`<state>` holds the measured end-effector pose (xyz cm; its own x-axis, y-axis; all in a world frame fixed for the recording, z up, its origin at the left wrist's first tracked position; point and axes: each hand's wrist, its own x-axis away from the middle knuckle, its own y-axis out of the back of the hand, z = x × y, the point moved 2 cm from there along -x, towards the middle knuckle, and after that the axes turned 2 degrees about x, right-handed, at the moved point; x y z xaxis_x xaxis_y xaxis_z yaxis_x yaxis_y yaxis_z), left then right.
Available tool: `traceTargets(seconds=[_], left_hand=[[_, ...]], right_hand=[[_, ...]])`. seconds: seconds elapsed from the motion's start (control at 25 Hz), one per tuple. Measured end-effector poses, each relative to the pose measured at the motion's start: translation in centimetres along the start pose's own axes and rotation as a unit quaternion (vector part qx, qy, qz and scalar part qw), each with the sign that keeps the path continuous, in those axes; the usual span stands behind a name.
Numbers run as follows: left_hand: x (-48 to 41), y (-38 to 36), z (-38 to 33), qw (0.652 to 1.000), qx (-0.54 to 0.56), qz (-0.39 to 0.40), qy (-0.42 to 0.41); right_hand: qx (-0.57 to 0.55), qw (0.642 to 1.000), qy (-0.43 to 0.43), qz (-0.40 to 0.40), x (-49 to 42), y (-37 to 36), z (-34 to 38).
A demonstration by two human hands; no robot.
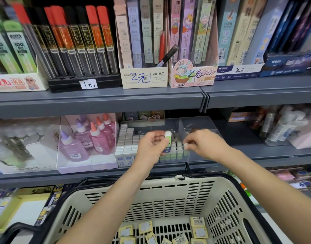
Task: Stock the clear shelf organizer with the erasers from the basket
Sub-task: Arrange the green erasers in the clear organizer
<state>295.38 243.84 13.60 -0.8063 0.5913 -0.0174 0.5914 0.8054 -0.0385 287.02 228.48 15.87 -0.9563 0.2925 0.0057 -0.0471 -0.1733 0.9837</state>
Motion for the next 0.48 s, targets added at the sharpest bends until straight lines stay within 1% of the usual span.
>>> traceTargets(seconds=[0.08, 0.12, 0.2, 0.28, 0.32, 0.4, 0.48], left_hand=[[0.0, -0.2, 0.2, 1.0, -0.008, 0.003, 0.005], [-0.1, -0.4, 0.3, 1.0, -0.012, 0.006, 0.006], [-0.1, -0.8, 0.5, 1.0, -0.019, 0.02, 0.003], [-0.2, -1.4, 0.4, 0.999, -0.028, 0.041, -0.004], [-0.3, -1.8, 0.4, 0.998, -0.036, 0.052, -0.006], [-0.6, -2.3, 0.2, 0.995, -0.073, 0.057, -0.021], [-1.2, -2.2, 0.0, 0.986, -0.151, 0.033, -0.057]], right_hand=[[-0.007, 1.0, 0.003, 0.027, 0.1, -0.7, -0.1], [-0.01, 1.0, 0.008, 0.028, 0.1, -0.8, -0.1], [-0.038, 0.999, 0.02, -0.006, 0.3, -0.2, 0.0], [-0.135, 0.989, 0.026, -0.059, 0.4, 0.7, 0.4], [-0.171, 0.982, 0.031, -0.072, 0.4, 1.1, 0.6], [-0.183, 0.979, 0.028, -0.085, 0.2, 1.7, 0.6], [-0.171, 0.979, 0.001, -0.108, 0.1, 2.3, -0.2]])
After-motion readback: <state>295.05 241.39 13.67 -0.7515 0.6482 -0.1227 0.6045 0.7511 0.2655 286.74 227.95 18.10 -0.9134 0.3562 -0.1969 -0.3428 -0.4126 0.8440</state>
